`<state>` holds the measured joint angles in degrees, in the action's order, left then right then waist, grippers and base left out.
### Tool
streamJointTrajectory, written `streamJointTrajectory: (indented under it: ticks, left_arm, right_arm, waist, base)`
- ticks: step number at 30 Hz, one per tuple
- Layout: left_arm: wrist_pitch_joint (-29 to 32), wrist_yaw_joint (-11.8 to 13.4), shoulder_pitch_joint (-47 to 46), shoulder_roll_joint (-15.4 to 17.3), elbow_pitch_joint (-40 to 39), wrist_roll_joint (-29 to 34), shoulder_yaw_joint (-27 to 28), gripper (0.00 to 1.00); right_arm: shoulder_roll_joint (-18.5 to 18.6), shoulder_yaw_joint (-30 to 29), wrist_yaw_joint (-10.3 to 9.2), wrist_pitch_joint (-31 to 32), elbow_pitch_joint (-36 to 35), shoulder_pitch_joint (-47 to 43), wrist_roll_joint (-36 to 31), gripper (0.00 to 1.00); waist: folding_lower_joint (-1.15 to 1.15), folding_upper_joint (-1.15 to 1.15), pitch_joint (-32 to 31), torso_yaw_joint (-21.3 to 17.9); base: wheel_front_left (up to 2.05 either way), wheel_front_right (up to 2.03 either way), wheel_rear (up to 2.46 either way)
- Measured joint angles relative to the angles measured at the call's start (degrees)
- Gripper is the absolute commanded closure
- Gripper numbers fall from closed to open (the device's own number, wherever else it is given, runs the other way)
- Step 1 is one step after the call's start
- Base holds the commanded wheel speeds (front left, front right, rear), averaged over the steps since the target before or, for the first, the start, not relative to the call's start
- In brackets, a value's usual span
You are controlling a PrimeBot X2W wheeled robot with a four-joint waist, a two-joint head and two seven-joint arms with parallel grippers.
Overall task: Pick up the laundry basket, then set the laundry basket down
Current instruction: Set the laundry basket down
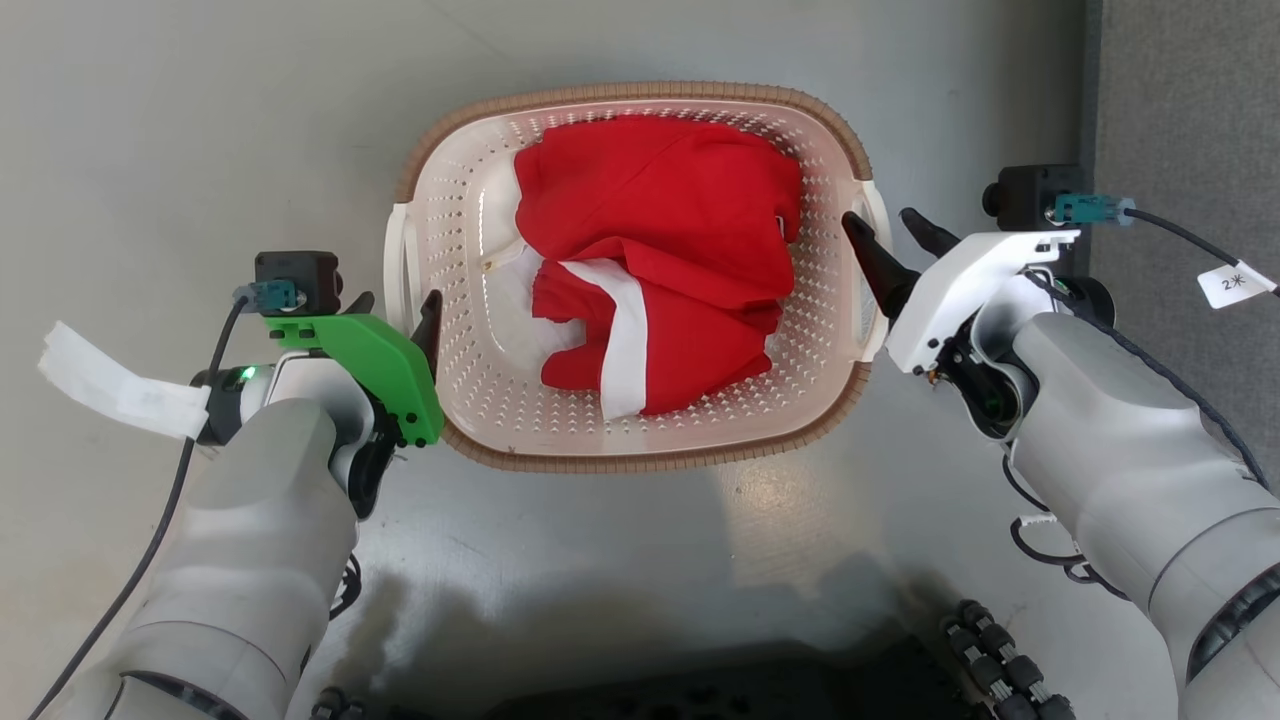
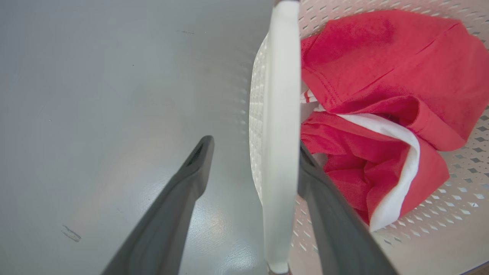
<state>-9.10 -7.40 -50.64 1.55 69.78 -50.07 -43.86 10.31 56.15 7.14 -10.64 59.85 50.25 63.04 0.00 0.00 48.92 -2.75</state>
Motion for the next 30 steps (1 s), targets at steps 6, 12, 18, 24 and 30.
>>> streamJointTrajectory:
  ticks: [6,12,18,24,30]
  left_arm:
    - [-0.1,0.0,0.0,0.0,0.1,0.0,-0.3,0.0]
    - [-0.9,0.0,0.2,0.0,0.2,-0.2,-0.5,0.0]
    - [-2.0,0.0,1.2,0.0,0.0,-0.7,-0.6,0.0]
    - [-3.5,0.0,3.0,0.0,-1.7,-1.3,-0.8,0.0]
    - [-4.6,0.0,4.2,0.4,-4.1,-1.3,-1.1,0.0]
  right_arm:
    - [-0.7,0.6,0.0,-0.5,0.2,0.1,0.1,0.0]
    - [-1.2,1.2,0.0,-1.0,0.2,-0.1,0.7,0.0]
    - [-1.5,1.2,0.0,-1.9,-0.1,-1.0,1.8,0.0]
    - [-1.0,1.5,-0.01,-2.5,-1.0,-2.2,2.1,0.0]
    - [-0.3,1.8,0.0,-3.0,-2.3,-2.9,2.0,0.0]
  waist:
    - [0.0,0.0,-1.2,-0.2]
    - [0.0,0.0,-3.3,-0.4]
    - [0.0,0.0,-6.7,-0.9]
    - [0.0,0.0,-11.0,-1.3]
    - [0.0,0.0,-15.6,-1.7]
  base:
    - [0.0,0.0,0.0]
    - [0.0,0.0,0.0]
    - [0.0,0.0,0.0]
    - [0.0,0.0,0.0]
    - [0.0,0.0,0.0]
